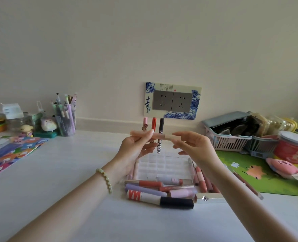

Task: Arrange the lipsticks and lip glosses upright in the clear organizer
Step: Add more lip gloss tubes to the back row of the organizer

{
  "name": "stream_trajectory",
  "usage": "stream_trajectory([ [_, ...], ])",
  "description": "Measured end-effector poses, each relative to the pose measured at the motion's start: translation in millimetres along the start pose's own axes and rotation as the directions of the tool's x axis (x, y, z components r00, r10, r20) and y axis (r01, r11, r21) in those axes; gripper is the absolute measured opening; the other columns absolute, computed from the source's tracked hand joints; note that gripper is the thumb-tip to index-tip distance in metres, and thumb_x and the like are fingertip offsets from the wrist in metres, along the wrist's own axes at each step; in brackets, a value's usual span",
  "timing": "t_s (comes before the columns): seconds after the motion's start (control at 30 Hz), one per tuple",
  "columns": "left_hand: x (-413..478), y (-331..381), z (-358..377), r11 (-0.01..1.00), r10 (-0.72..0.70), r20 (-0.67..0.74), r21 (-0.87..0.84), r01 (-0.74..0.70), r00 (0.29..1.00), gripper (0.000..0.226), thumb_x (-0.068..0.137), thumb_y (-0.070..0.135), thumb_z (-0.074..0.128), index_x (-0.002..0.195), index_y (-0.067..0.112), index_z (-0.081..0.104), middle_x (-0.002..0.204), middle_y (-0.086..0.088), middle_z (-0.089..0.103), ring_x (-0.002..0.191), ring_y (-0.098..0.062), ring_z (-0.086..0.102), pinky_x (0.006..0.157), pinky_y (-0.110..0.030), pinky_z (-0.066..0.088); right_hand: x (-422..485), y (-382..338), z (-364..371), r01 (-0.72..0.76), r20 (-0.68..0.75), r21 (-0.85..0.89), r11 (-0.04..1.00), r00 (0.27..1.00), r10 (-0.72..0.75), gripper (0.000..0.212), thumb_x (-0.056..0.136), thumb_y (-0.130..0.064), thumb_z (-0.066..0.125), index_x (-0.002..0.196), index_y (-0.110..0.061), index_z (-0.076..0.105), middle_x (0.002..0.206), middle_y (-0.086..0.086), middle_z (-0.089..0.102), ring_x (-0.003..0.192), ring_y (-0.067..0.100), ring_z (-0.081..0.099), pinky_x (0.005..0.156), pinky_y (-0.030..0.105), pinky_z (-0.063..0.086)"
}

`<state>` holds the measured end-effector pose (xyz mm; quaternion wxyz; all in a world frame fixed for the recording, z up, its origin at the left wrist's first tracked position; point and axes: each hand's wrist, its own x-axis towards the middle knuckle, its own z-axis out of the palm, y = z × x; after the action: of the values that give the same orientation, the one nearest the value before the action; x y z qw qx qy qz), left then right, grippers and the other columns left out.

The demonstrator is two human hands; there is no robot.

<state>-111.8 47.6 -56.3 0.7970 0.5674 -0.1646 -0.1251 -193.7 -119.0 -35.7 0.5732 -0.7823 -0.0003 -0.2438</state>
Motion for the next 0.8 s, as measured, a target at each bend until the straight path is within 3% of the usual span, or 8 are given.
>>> stream_trajectory([
  [0.23, 14, -11, 4, 0.999, -0.026, 0.08, 0.046, 0.022, 0.996, 0.045, 0.062, 0.047, 0.074, 0.096, 0.018, 0.074, 0.091, 0.003, 0.073, 0.089, -0.014, 0.066, 0.081, -0.028, 0.054, 23, -2, -4, -0.125, -0.039, 0.395, 0.91, 0.988, 0.152, 0.031, 0.077, -0.022, 0.069, 0.106, -0.011, 0.067, 0.096, 0.005, 0.073, 0.09, 0.014, 0.07, 0.071, 0.02, 0.056],
  [0.37, 20, -23, 9, 0.989, 0.009, 0.102, 0.146, -0.024, 0.995, 0.041, 0.069, 0.052, 0.07, 0.098, 0.024, 0.074, 0.093, 0.006, 0.073, 0.093, -0.008, 0.064, 0.081, -0.024, 0.052, 40, -5, 0, -0.137, -0.005, 0.49, 0.861, 0.987, 0.16, 0.033, 0.076, -0.024, 0.067, 0.106, -0.011, 0.067, 0.098, 0.005, 0.073, 0.09, 0.014, 0.07, 0.073, 0.021, 0.057],
  [0.47, 25, -34, 3, 0.926, 0.092, 0.124, 0.353, -0.131, 0.988, 0.041, 0.069, 0.056, 0.069, 0.102, 0.031, 0.07, 0.096, 0.008, 0.073, 0.095, -0.004, 0.064, 0.088, -0.024, 0.05, 56, -6, -7, -0.043, -0.106, 0.363, 0.931, 0.991, 0.087, 0.021, 0.082, -0.021, 0.065, 0.102, -0.014, 0.068, 0.093, 0.002, 0.074, 0.084, 0.01, 0.07, 0.072, 0.02, 0.057],
  [0.6, 28, -47, -14, 0.674, 0.143, 0.274, 0.677, -0.296, 0.951, 0.031, 0.079, 0.053, 0.059, 0.107, 0.04, 0.064, 0.106, 0.026, 0.064, 0.104, 0.01, 0.054, 0.091, -0.011, 0.04, 78, -2, -18, 0.086, -0.211, 0.124, 0.989, 0.976, -0.058, 0.016, 0.085, -0.018, 0.065, 0.1, -0.016, 0.067, 0.089, 0.0, 0.073, 0.074, 0.002, 0.069, 0.066, 0.016, 0.056],
  [0.7, 28, -49, -19, 0.485, 0.089, 0.387, 0.788, -0.379, 0.918, 0.033, 0.086, 0.052, 0.053, 0.115, 0.039, 0.061, 0.11, 0.037, 0.047, 0.107, 0.023, 0.04, 0.091, -0.002, 0.028, 94, 5, -17, 0.131, -0.206, 0.028, 0.991, 0.971, -0.122, 0.018, 0.085, -0.015, 0.064, 0.103, -0.011, 0.066, 0.088, 0.004, 0.072, 0.068, -0.001, 0.067, 0.061, 0.012, 0.052],
  [0.8, 30, -52, -19, 0.398, 0.068, 0.435, 0.813, -0.424, 0.898, 0.034, 0.089, 0.051, 0.05, 0.119, 0.037, 0.06, 0.115, 0.034, 0.046, 0.105, 0.03, 0.03, 0.093, 0.0, 0.021, 104, 16, -13, 0.143, -0.181, -0.047, 0.989, 0.972, -0.149, 0.019, 0.084, -0.015, 0.066, 0.103, -0.01, 0.066, 0.087, 0.003, 0.071, 0.068, -0.002, 0.067, 0.064, 0.012, 0.052],
])
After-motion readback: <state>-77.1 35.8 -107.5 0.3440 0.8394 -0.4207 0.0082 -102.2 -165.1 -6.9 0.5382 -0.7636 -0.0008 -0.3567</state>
